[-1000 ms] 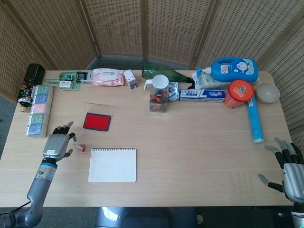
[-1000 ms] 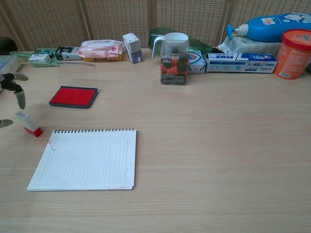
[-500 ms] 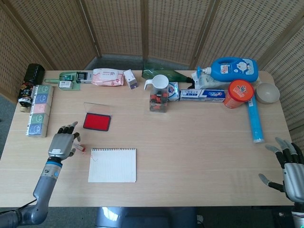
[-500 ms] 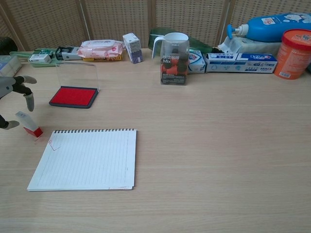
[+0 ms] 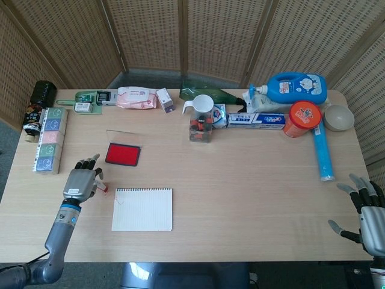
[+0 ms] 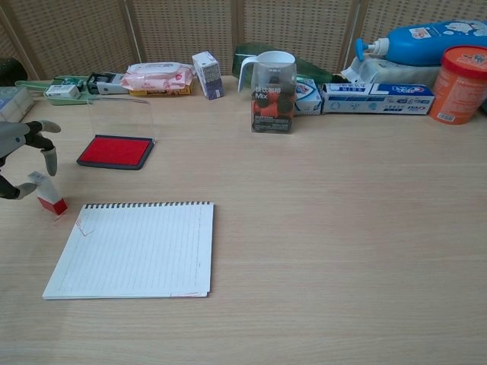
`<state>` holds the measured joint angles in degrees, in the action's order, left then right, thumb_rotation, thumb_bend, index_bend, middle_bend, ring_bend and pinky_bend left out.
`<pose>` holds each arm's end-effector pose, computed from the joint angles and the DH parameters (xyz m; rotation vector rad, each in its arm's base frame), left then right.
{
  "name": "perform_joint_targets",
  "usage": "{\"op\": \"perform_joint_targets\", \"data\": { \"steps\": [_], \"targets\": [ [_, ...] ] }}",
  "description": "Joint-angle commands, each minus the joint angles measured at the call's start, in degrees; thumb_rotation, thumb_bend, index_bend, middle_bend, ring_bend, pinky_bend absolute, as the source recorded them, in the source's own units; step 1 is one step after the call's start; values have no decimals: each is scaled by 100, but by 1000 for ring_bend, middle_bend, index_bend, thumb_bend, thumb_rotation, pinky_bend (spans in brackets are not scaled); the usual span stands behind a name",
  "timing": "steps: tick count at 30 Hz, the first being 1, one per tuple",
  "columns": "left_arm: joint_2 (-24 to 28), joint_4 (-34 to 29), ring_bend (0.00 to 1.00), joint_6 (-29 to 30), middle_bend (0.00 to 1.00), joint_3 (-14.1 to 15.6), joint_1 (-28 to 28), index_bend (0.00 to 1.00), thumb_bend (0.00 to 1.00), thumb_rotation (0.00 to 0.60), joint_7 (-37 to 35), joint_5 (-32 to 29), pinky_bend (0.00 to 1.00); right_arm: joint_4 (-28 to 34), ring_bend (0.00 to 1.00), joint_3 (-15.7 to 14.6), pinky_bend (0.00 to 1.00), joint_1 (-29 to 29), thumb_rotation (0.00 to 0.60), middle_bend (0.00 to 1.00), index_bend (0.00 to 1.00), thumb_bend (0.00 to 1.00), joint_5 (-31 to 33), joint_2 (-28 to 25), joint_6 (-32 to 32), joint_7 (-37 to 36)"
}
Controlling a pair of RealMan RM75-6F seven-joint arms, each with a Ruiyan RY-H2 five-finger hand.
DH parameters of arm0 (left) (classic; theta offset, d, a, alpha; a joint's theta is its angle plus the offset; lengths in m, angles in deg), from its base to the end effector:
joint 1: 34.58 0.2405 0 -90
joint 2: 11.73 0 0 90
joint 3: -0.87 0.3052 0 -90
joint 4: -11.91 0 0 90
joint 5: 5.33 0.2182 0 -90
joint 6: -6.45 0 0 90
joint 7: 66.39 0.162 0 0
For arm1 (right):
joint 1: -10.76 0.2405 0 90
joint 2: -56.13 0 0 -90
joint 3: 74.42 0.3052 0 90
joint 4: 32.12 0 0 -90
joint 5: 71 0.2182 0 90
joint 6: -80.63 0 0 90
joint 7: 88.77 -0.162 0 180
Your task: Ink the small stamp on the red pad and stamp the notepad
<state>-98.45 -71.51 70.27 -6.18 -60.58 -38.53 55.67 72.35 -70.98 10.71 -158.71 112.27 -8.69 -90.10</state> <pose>-0.3096 0.3296 0.0023 -1.6140 -0.9680 -0.6284 -0.3271 -0.1742 0.2134 1.2929 -0.9488 0.9870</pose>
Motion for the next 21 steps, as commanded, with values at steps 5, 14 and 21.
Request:
{"op": "perform_joint_targets", "data": {
  "steps": [5,14,21],
  "targets": [
    [15,-43,112,56,0,17,-7,517,406,600,55,-8,114,3,37,-5,5,-1,600,80,220,69,-3,4,4,15],
    [2,-66,112,102,0,41,-28,591,410,600,189,-88,114,9,37,-2,5,-4,600,83,220,69,4,-2,-1,13],
    [0,-56,112,127,0,51,-37,595,409,600,200,-103,114,5,37,1,5,-1,600,84,220,69,5,-6,2,0]
  ]
}}
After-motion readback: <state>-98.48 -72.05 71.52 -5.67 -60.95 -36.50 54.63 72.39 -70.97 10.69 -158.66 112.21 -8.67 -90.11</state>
